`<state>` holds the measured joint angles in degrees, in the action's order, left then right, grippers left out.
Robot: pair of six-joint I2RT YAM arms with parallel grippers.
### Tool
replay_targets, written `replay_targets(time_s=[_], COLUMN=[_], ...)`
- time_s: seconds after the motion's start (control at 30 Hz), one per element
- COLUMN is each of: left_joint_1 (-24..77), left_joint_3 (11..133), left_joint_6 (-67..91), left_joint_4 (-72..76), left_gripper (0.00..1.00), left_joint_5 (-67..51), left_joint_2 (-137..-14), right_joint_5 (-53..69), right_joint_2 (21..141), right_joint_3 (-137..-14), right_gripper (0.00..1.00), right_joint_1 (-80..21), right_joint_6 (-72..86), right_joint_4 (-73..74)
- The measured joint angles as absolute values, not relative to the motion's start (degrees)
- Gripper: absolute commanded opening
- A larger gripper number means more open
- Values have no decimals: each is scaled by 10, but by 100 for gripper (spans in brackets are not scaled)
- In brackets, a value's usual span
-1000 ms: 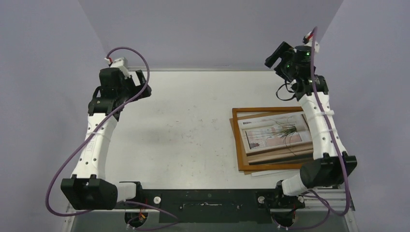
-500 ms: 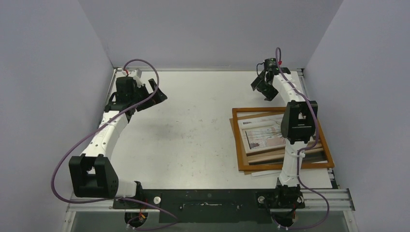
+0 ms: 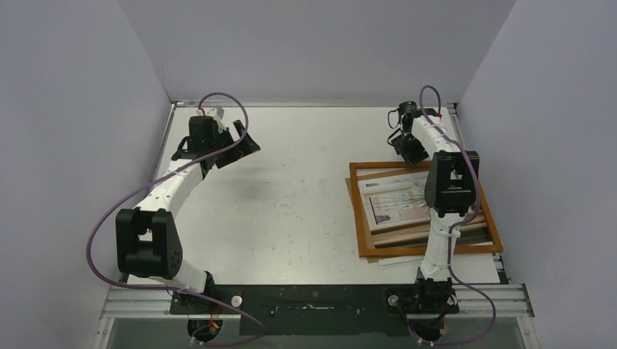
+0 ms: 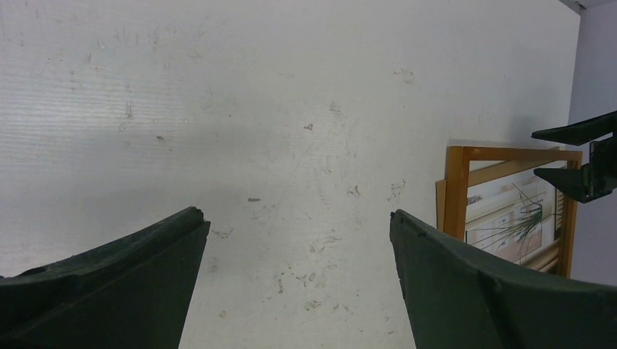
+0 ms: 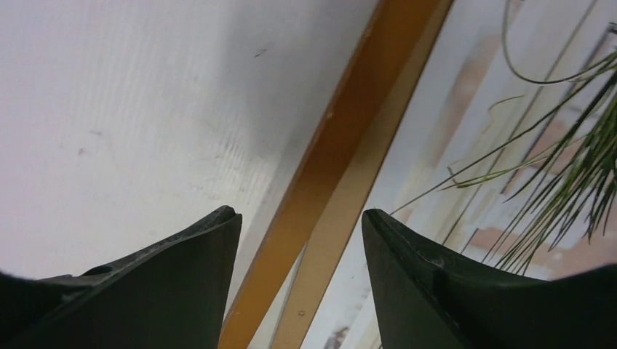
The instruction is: Put the photo into the frame
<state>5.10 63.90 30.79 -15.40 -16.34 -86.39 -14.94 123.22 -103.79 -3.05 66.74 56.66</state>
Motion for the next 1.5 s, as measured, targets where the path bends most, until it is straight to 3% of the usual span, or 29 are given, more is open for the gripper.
replay_targets(time_s=[0.27,0.63,1.07,1.17,1.37,1.5], left_joint_1=[60,75,84,86,91,95], left_joint_3=[642,651,660,663,667,672], left_joint_6=[309,309,309,309,309,309], left_joint_4=[-149,-150,-152,-153,-154,-160], left_gripper=[95,94,93,92,92,92], left_joint_5=[-164,-158,-145,-142,-138,-137], left_joint_2=[-895,-908,-931,-935,-938,-939], right_joint_5=[-155,-163,-160,-157,-154,-148], right_joint_2=[1206,1207,1240,1247,1260,1260], right_joint_3=[-967,-970,-1000,-1002,-1006,-1007], right_gripper=[67,51,52,47,19,11], right_joint_1=[24,55,56,57,59,60], right_joint_6=[719,741,747,749,753,757], right_joint_4=[533,505,511,510,515,513])
